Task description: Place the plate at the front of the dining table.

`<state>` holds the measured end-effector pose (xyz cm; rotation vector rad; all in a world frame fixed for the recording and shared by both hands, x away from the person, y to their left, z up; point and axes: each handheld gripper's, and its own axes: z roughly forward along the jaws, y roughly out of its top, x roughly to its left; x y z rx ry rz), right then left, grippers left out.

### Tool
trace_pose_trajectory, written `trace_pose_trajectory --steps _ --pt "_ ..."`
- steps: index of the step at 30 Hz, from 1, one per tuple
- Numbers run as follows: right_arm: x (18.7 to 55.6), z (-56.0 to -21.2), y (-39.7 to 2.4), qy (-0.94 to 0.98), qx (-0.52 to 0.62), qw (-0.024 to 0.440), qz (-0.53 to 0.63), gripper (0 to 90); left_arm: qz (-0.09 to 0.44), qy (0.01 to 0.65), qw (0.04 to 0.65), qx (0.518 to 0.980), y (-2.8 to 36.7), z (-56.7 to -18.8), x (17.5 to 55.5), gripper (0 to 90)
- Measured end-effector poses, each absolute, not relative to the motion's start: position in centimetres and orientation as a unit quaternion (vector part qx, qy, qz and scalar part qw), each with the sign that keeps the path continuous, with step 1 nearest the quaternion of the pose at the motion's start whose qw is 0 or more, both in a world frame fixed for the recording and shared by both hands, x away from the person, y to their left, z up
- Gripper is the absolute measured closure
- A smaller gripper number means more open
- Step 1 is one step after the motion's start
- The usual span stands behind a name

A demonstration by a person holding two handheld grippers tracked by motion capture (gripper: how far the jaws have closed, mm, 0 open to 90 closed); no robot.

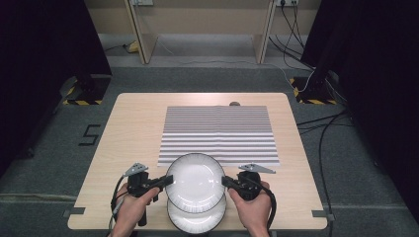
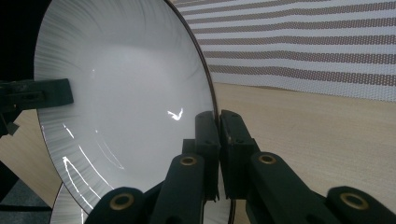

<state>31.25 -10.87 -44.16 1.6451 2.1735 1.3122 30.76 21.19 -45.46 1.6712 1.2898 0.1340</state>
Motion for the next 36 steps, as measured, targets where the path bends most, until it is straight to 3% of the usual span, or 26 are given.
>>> trace_pose_trajectory --steps 36 --pt "32.9 -42.9 -11.8 0.709 0.546 0.082 0.439 86.6 0.071 0.510 0.507 0.691 19.9 -44.6 32.7 84.6"
